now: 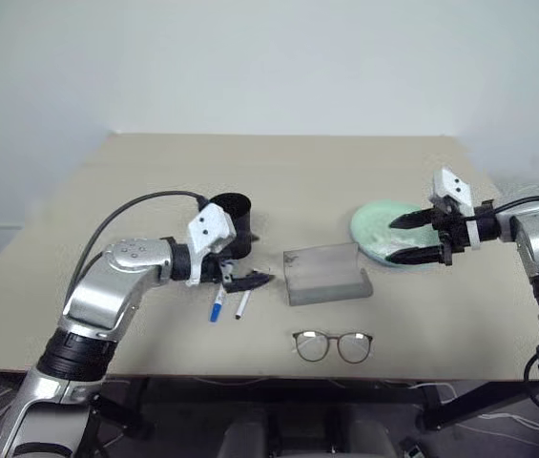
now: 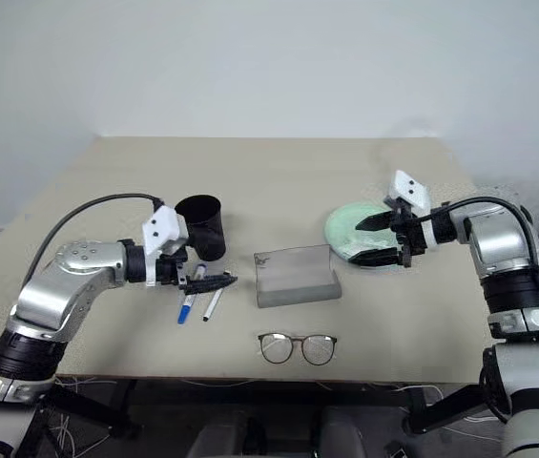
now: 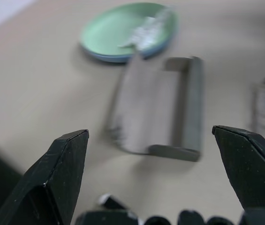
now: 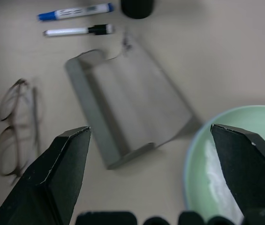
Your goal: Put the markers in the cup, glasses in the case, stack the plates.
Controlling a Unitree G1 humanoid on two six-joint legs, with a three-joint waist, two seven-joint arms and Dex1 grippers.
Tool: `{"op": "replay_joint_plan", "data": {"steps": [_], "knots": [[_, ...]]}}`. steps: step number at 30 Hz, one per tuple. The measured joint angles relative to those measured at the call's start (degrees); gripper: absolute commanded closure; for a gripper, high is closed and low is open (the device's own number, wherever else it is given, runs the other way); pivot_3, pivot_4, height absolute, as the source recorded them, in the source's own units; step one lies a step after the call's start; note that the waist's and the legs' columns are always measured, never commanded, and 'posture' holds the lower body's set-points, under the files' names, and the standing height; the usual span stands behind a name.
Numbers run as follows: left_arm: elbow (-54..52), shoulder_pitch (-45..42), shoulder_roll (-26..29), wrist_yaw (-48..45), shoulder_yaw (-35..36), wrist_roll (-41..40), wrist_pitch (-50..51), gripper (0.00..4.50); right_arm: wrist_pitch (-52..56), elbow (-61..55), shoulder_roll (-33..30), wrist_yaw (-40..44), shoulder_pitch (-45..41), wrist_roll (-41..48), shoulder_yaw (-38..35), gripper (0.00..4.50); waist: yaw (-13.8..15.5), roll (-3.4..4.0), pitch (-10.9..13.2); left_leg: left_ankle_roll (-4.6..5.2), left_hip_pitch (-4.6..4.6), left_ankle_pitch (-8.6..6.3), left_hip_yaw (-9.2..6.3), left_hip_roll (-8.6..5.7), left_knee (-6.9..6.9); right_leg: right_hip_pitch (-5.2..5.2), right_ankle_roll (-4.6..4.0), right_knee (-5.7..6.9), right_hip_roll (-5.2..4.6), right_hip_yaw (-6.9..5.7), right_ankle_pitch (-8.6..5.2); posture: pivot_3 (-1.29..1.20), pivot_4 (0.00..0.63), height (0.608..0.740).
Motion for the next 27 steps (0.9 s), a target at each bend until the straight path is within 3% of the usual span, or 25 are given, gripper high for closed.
{"op": "replay_joint_plan", "data": {"steps": [11,19,27], "knots": [[6.94,-4.31,-6.43,-6.95,-9.45,4.94,-4.72,0.0,3.46,-11.37,-3.28,5.2,2.85,8.87,-1.53,0.08,0.57,-0.02,0.01,0.07,-0.11,-0.04,-0.1,-0.03,0.2,-0.02,0.0,0.03,-0.03,-0.01,0.0,0.0,0.0,0.727],[11.09,-8.19,-12.07,-9.44,-12.94,7.13,-4.95,0.0,-1.77,-10.31,-8.46,5.39,6.73,11.96,-5.44,0.08,1.7,-0.04,0.02,0.19,-0.17,-0.11,-0.1,-0.03,0.42,0.01,0.0,0.01,-0.04,-0.02,-0.01,0.0,0.0,0.727],[11.86,-9.24,-15.21,-13.52,-16.29,7.03,-1.05,0.0,-3.41,-9.33,-8.64,4.69,7.01,11.86,-5.59,0.08,1.69,-0.05,0.03,0.21,-0.17,-0.12,-0.12,0.0,0.52,0.02,0.0,0.04,-0.03,-0.03,-0.01,0.0,0.0,0.727]]}}
